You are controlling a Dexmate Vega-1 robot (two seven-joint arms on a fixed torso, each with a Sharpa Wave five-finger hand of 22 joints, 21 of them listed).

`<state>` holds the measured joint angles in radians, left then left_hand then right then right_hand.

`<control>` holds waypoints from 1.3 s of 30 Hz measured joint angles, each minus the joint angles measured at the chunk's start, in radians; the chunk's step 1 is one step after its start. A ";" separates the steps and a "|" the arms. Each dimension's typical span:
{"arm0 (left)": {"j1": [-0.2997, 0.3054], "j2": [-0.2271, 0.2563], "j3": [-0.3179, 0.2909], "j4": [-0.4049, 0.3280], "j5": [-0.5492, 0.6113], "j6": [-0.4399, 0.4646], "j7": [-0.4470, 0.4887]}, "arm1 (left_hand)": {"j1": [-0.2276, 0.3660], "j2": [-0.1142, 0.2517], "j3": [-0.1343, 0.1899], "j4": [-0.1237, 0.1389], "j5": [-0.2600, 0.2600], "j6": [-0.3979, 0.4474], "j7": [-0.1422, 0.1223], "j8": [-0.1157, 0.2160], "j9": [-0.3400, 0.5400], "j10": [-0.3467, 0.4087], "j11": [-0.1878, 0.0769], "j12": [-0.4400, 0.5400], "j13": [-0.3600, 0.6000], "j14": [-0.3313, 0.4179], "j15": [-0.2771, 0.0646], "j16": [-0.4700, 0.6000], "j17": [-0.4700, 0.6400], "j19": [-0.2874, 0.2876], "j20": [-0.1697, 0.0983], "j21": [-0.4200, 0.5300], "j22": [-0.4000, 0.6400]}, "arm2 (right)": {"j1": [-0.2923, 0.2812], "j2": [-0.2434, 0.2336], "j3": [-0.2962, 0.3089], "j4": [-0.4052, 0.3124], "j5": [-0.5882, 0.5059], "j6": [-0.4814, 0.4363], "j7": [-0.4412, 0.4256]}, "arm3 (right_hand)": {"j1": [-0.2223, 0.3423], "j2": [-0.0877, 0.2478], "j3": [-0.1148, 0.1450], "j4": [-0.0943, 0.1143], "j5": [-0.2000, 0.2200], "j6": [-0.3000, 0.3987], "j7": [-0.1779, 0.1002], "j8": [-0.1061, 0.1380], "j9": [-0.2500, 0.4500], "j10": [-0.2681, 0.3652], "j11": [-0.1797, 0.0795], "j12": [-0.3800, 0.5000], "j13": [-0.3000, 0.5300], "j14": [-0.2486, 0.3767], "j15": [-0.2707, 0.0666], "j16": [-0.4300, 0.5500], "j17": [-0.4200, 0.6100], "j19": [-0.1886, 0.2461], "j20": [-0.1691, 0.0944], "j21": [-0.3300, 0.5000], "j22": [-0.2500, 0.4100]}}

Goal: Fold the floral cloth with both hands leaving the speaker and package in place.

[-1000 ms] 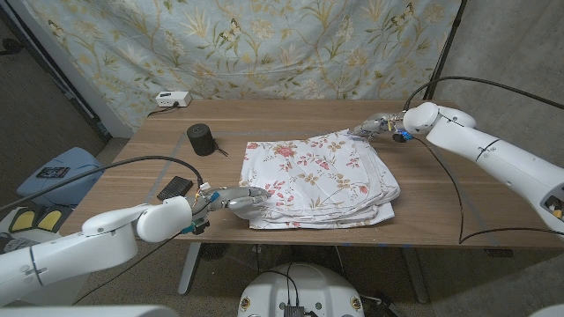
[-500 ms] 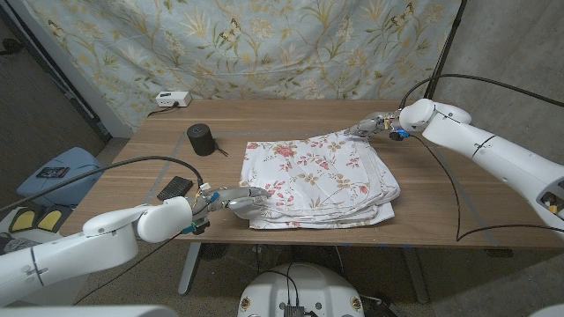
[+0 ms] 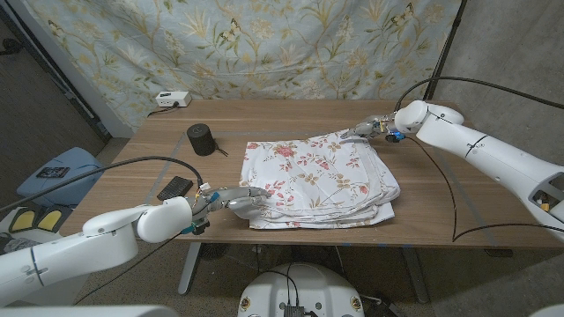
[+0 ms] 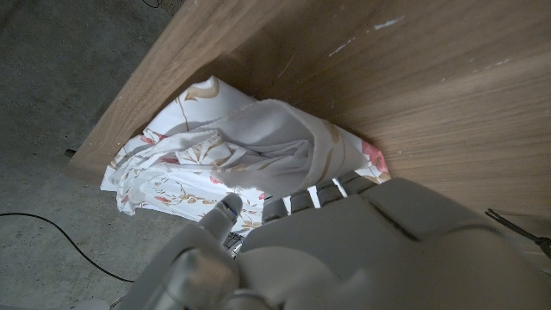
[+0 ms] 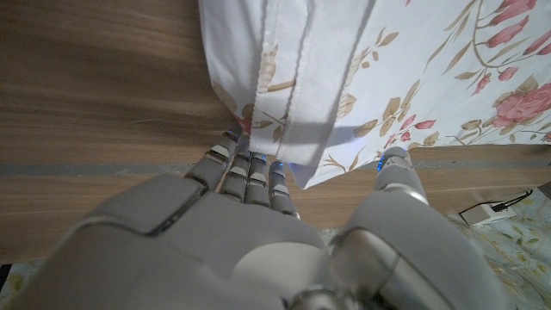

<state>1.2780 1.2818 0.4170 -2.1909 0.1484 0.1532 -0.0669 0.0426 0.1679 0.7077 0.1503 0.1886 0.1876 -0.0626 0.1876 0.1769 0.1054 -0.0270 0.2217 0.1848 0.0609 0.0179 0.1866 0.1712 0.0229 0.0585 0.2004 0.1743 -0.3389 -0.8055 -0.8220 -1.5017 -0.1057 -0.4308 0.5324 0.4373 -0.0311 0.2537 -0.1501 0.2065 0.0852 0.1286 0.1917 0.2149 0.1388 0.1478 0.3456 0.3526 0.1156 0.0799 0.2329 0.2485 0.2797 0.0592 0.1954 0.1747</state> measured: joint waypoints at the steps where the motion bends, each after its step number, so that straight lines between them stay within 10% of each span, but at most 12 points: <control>1: 0.000 0.000 0.000 0.000 0.000 0.000 0.000 | 0.000 0.000 0.000 0.000 0.000 0.000 0.000 0.000 0.000 0.000 0.000 0.000 0.000 0.000 0.000 0.000 0.000 0.000 0.000 0.000 0.000 | 0.002 0.001 -0.003 0.000 0.000 0.000 0.000 | 0.000 0.000 0.000 0.000 0.005 0.000 0.000 0.003 0.002 0.000 0.000 0.011 0.012 0.012 -0.003 0.006 0.006 0.000 0.000 0.000 0.000; 6: -0.002 0.000 0.000 0.002 0.000 0.002 0.000 | 0.001 -0.001 0.004 -0.004 0.000 -0.004 -0.004 0.000 0.000 0.000 0.000 -0.004 0.000 0.000 0.000 0.000 0.000 0.000 0.000 0.000 0.000 | 0.011 0.012 -0.019 -0.001 -0.024 -0.031 0.002 | 0.049 0.017 0.000 0.000 0.017 0.029 -0.003 0.032 0.016 0.008 -0.017 0.132 0.154 0.103 -0.034 0.065 0.076 0.043 0.007 0.012 0.003; 13: -0.003 0.001 0.001 0.003 -0.002 0.007 0.000 | 0.011 -0.002 0.010 -0.010 0.004 -0.007 -0.007 0.000 0.000 0.000 0.000 -0.007 0.000 0.000 0.000 0.000 0.000 0.000 0.000 0.001 0.000 | 0.014 0.028 -0.035 -0.001 -0.048 -0.063 -0.021 | 0.179 0.012 -0.034 -0.008 0.034 0.150 -0.012 0.110 0.068 0.056 -0.074 0.479 0.577 0.267 -0.116 0.274 0.306 0.155 -0.004 0.023 0.013; 20: -0.005 0.002 0.003 0.004 -0.002 0.009 0.000 | 0.015 -0.006 0.015 -0.015 0.004 -0.009 -0.009 0.000 0.000 0.000 0.000 -0.007 0.000 0.000 0.000 -0.006 0.000 -0.002 -0.002 0.005 0.001 | 0.014 0.044 -0.049 0.002 -0.061 -0.078 -0.039 | 0.247 0.009 -0.057 -0.004 0.049 0.224 -0.038 0.176 0.107 0.082 -0.105 0.626 0.783 0.301 -0.125 0.411 0.445 0.215 -0.012 0.032 0.021; 34: -0.012 -0.003 0.013 0.015 -0.001 0.009 -0.006 | 0.022 -0.006 0.026 -0.026 0.004 -0.009 -0.009 0.000 0.003 -0.009 0.002 -0.011 0.000 -0.004 0.004 -0.006 -0.004 -0.001 -0.001 0.005 0.000 | -0.003 0.062 -0.061 -0.036 -0.080 -0.163 -0.099 | 0.433 0.045 -0.094 -0.006 0.057 0.607 -0.151 0.514 0.252 0.524 -0.258 0.902 0.862 0.694 -0.165 0.696 0.587 0.609 -0.129 0.180 0.036; 39: -0.012 -0.003 0.015 0.016 -0.001 0.009 -0.006 | 0.026 -0.010 0.028 -0.028 0.004 -0.014 -0.014 0.000 0.004 -0.009 0.002 -0.011 0.000 -0.004 0.004 -0.005 -0.004 0.005 -0.006 0.004 0.000 | -0.003 0.066 -0.068 -0.057 -0.082 -0.198 -0.105 | 0.451 0.051 -0.094 -0.006 0.052 0.664 -0.166 0.573 0.281 0.576 -0.279 0.963 0.881 0.755 -0.192 0.696 0.597 0.670 -0.159 0.208 0.037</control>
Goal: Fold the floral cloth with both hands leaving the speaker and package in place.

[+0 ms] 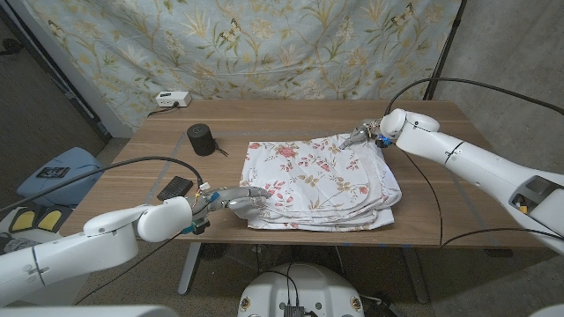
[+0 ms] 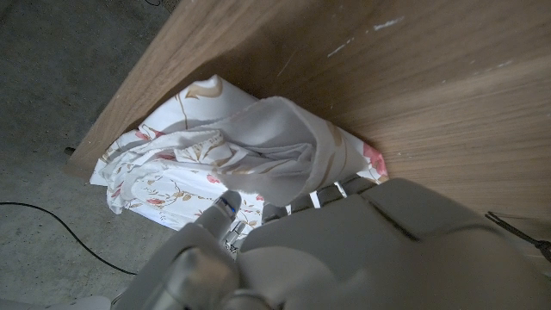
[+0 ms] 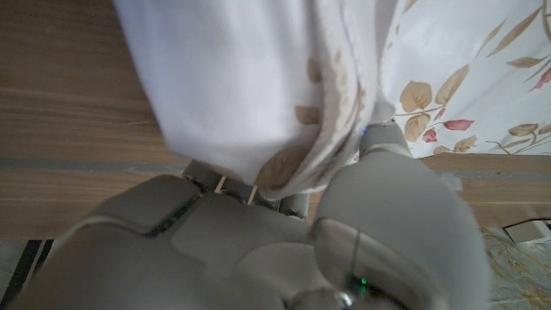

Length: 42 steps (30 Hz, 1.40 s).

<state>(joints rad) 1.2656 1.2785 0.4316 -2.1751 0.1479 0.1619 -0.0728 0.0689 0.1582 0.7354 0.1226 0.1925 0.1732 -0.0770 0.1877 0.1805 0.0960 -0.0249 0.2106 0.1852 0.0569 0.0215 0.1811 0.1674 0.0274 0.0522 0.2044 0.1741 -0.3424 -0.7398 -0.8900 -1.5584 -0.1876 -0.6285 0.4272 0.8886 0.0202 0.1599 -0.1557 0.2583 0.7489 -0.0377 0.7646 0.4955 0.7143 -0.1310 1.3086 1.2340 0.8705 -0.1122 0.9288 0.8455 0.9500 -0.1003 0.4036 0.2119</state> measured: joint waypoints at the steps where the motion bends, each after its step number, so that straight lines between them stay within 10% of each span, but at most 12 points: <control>1: 0.000 0.000 0.001 0.000 0.000 0.000 0.000 | 0.000 0.000 0.003 -0.003 0.000 0.000 0.000 0.000 0.000 0.000 0.000 0.000 0.000 0.000 0.000 0.000 0.000 0.000 0.000 0.000 0.000 | 0.001 0.000 -0.002 -0.004 -0.001 -0.012 -0.002 | 0.000 0.000 0.000 0.000 0.000 0.002 -0.002 0.001 0.003 0.000 0.000 0.004 0.000 0.005 0.000 0.000 0.000 0.002 -0.002 0.000 0.000; 42: 0.002 0.002 0.007 -0.001 -0.013 0.015 0.002 | 0.021 -0.006 0.019 -0.028 0.000 0.000 0.000 0.000 0.000 0.000 0.000 -0.004 0.000 0.000 0.000 -0.004 -0.001 0.000 0.000 0.001 0.001 | 0.214 0.022 -0.165 -0.154 -0.006 -0.275 0.174 | 0.061 0.024 0.004 0.004 -0.043 0.086 0.004 0.084 -0.010 0.126 -0.027 0.198 0.005 0.182 -0.061 -0.047 0.003 0.162 -0.076 0.111 0.007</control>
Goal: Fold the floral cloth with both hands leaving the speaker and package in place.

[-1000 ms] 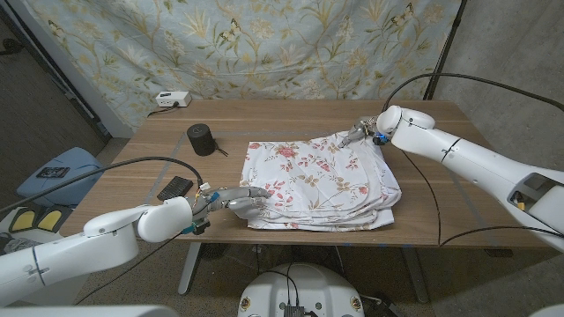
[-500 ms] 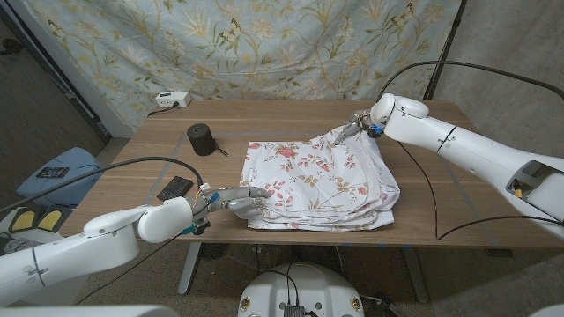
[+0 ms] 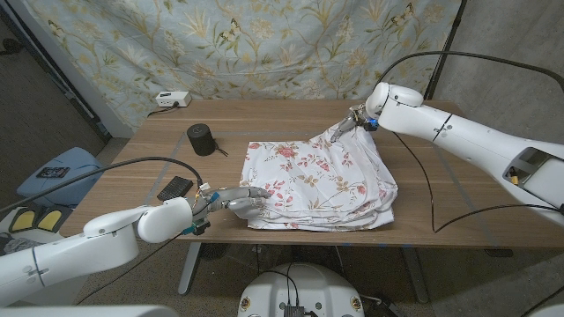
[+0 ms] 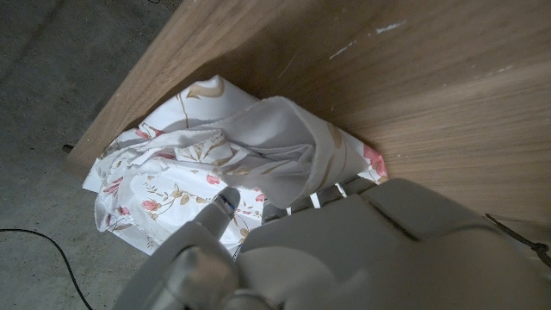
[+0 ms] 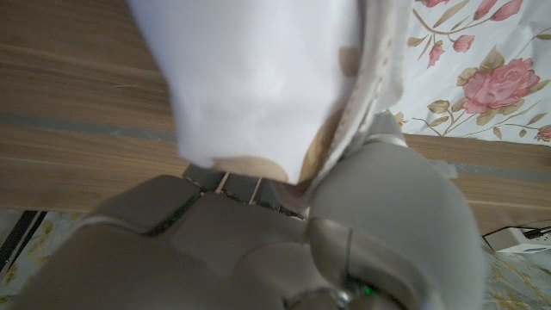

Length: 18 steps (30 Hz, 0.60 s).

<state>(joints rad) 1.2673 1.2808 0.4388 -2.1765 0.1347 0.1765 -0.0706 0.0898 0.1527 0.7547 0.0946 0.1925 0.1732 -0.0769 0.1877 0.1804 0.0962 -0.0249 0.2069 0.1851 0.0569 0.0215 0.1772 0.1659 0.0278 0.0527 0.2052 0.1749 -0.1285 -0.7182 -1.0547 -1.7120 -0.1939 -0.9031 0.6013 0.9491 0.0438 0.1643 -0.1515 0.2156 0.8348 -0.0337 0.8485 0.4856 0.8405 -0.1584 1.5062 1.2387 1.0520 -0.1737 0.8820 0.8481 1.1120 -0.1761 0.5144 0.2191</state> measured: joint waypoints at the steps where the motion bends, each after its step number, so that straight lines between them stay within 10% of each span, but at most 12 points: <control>1: 0.000 0.000 0.000 0.000 -0.001 0.000 0.000 | 0.001 -0.001 0.003 -0.003 0.000 0.000 0.000 0.000 0.000 -0.001 -0.001 0.000 0.000 0.000 0.000 0.000 0.000 0.000 0.000 0.000 0.000 | 0.005 0.001 -0.004 -0.003 0.000 0.000 0.000 | 0.001 -0.001 0.000 0.000 -0.001 0.008 0.000 0.004 -0.006 0.006 -0.001 0.008 -0.001 0.011 -0.004 -0.004 -0.003 0.012 -0.005 0.005 -0.001; 18: 0.000 -0.003 0.002 0.005 -0.011 -0.008 0.002 | 0.019 0.000 0.004 -0.020 0.000 -0.004 -0.004 0.000 0.000 -0.005 -0.005 0.000 0.000 -0.005 0.005 0.000 0.000 0.001 0.001 -0.001 0.000 | 0.053 0.018 -0.039 -0.054 0.015 -0.067 -0.018 | 0.071 -0.002 0.006 -0.006 -0.027 0.089 0.011 0.025 -0.097 0.059 -0.023 0.053 -0.005 0.221 -0.053 -0.050 -0.060 0.172 -0.029 0.101 -0.015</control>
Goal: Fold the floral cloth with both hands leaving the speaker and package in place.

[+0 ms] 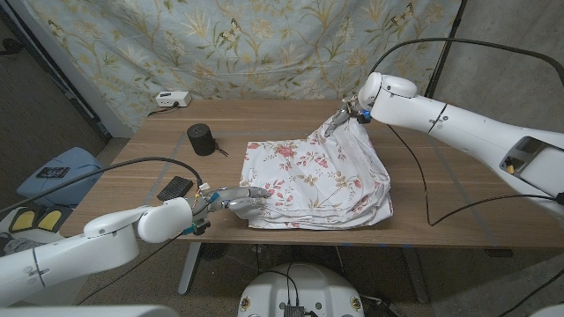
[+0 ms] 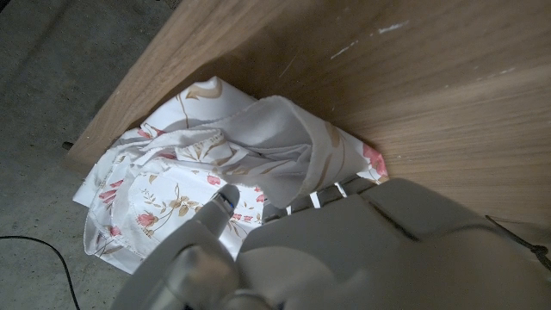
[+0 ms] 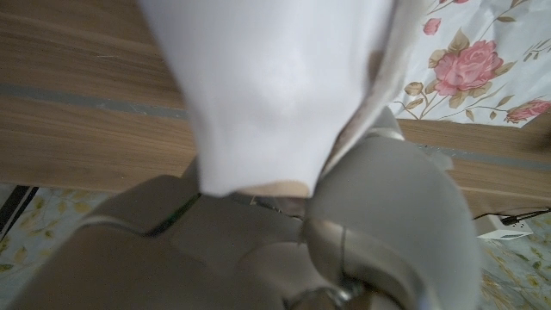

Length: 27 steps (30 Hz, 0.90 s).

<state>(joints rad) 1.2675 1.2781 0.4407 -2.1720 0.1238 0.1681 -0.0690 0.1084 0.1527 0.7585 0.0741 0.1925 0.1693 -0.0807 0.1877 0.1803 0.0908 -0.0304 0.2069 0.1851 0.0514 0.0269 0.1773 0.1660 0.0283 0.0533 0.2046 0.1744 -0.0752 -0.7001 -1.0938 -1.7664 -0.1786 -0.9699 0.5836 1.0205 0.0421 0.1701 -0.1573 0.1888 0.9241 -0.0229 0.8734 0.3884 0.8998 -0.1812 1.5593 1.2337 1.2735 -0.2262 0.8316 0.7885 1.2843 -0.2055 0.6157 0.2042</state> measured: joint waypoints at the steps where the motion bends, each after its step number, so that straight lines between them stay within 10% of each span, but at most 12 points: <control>1: 0.000 0.000 0.000 0.000 0.000 -0.001 0.000 | 0.000 0.000 0.000 0.000 0.000 -0.002 -0.002 0.000 0.000 0.000 0.000 0.000 0.000 0.000 0.000 0.000 0.000 0.000 0.000 0.000 0.000 | 0.001 0.001 -0.001 -0.002 0.002 -0.003 -0.003 | 0.004 -0.002 0.000 0.000 0.000 0.002 0.002 0.000 -0.003 0.004 0.000 0.000 0.000 0.009 0.000 0.000 -0.001 0.009 -0.002 0.003 0.000; 27: 0.000 -0.005 0.002 0.008 -0.017 -0.007 0.000 | 0.008 0.000 -0.004 -0.012 0.000 -0.002 -0.002 0.000 0.000 0.000 0.000 0.000 0.000 -0.009 0.002 0.000 0.000 0.000 0.000 -0.004 0.000 | 0.090 0.061 -0.075 0.021 0.102 -0.083 -0.017 | 0.051 0.003 0.015 -0.001 -0.005 -0.001 0.022 -0.005 -0.041 0.014 0.011 0.000 0.000 0.074 0.007 -0.015 -0.006 0.043 -0.011 0.040 -0.004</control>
<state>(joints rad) 1.2676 1.2735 0.4430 -2.1639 0.1069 0.1611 -0.0694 0.1162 0.1526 0.7544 0.0618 0.1925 0.1678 -0.0823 0.1878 0.1804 0.0908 -0.0303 0.2069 0.1851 0.0424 0.0286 0.1773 0.1664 0.0282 0.0533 0.2004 0.1745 0.0149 -0.6387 -1.1691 -1.7452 -0.0770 -1.0528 0.5671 1.0716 0.0454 0.1854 -0.1585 0.1842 0.9235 -0.0013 0.8684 0.3475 0.9139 -0.1698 1.5596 1.2335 1.3470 -0.2196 0.8163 0.7827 1.3269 -0.2161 0.6554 0.1998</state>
